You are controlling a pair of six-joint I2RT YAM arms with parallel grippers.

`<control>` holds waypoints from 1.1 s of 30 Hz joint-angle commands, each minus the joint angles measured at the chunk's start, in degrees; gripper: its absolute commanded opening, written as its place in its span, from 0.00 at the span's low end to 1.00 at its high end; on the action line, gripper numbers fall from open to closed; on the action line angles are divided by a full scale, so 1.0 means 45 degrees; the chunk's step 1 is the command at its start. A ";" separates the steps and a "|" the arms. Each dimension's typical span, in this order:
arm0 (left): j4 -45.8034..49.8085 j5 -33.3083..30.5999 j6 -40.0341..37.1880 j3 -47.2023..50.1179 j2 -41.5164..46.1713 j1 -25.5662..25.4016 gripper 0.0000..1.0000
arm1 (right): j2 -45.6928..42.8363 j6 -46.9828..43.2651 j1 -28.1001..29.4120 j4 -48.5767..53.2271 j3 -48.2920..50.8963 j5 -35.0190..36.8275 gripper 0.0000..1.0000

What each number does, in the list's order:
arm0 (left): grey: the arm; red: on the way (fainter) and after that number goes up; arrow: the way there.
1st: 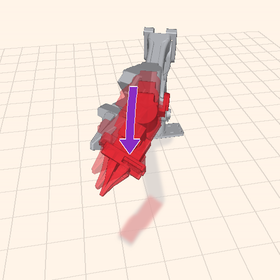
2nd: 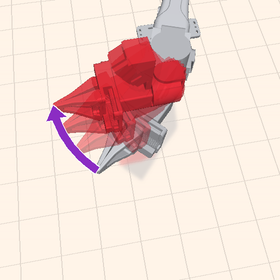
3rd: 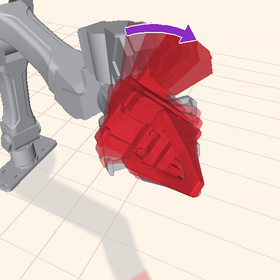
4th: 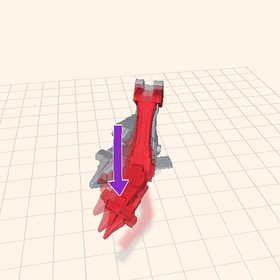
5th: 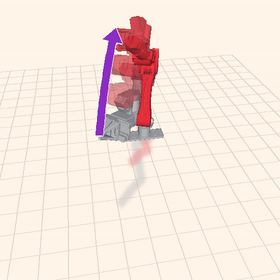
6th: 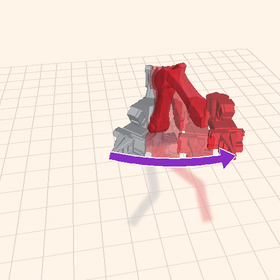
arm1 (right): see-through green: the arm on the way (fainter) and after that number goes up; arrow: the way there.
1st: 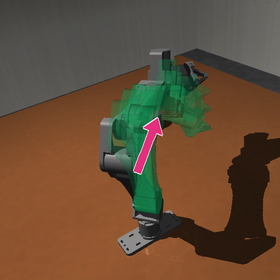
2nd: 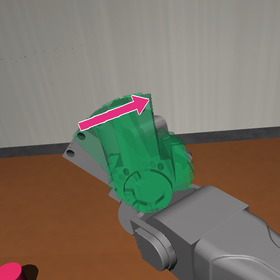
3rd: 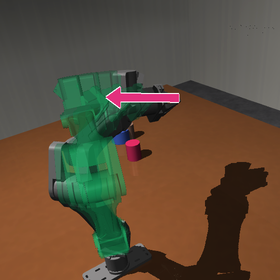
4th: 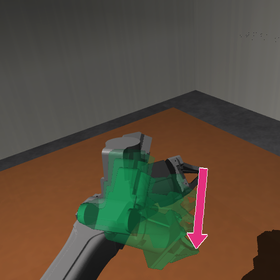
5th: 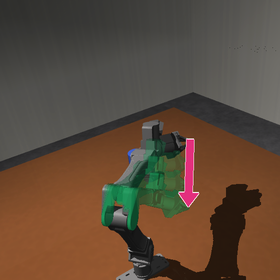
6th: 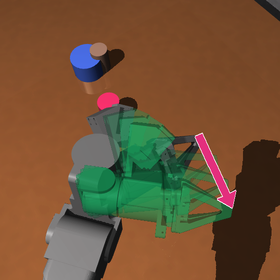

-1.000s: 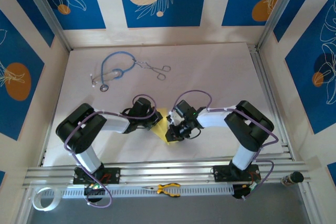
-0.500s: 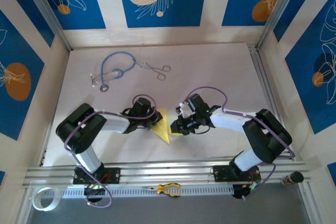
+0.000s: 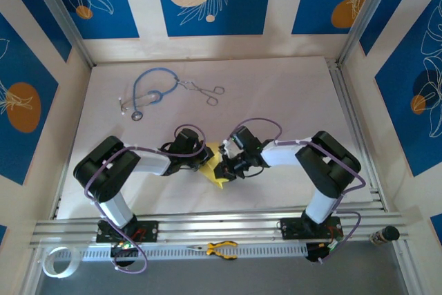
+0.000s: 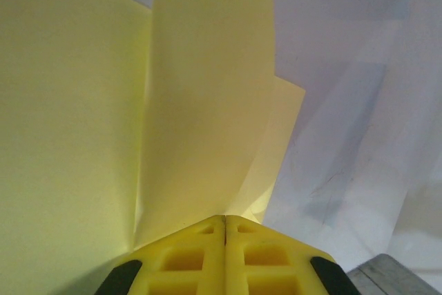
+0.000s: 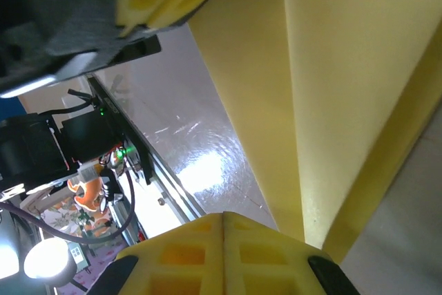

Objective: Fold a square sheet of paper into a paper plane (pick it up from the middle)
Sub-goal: Fourth fold the wing at the center of the table.

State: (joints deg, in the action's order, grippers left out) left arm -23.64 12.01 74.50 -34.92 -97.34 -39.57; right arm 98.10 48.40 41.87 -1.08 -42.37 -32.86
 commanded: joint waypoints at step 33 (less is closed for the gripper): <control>-0.0595 0.0031 -0.0619 -0.0008 0.0777 -0.0060 0.15 | 0.0473 -0.1842 0.1267 0.2674 0.0524 0.4109 0.01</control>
State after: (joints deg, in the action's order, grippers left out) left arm -24.53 11.99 73.54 -34.85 -96.38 -39.57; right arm 98.41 41.91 47.97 3.18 -41.91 -21.08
